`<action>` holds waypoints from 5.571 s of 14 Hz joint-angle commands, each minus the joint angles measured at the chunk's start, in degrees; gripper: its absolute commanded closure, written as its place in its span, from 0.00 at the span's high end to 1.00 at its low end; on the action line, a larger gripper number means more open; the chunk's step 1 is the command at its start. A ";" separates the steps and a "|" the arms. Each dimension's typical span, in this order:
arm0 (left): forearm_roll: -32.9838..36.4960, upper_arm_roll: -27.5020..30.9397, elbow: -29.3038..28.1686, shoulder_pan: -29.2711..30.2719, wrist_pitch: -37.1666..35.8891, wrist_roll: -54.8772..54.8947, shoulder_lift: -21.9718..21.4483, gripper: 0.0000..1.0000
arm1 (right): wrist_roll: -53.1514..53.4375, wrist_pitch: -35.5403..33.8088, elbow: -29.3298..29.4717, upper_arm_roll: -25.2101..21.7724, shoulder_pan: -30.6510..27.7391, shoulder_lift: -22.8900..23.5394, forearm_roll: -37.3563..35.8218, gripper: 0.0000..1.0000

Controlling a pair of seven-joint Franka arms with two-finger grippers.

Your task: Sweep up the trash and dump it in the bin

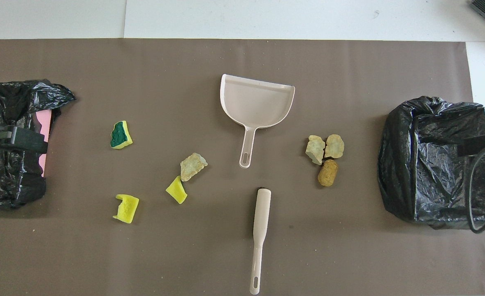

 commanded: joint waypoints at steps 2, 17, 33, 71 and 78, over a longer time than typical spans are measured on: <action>0.71 -0.30 1.00 0.62 -1.05 1.04 0.42 1.00 | -1.71 -0.43 -0.56 0.24 -0.64 -0.67 0.48 1.00; -0.08 -0.30 -0.48 2.99 -0.70 1.13 -0.10 1.00 | -1.71 -0.43 -0.56 0.24 -0.64 -0.67 0.48 1.00; -3.23 -1.09 -15.31 -6.64 3.94 -15.00 -6.25 1.00 | -1.71 -0.43 -0.56 0.24 -0.64 -0.67 0.48 1.00; -3.77 -1.88 -40.48 -53.69 41.75 -52.05 3.76 1.00 | -3.19 -0.69 -0.74 0.07 -0.73 -0.93 -0.05 1.00; -4.65 -1.88 -40.39 -53.70 41.93 -48.45 3.85 0.73 | 1.44 2.55 -2.59 1.03 1.37 0.90 1.18 1.00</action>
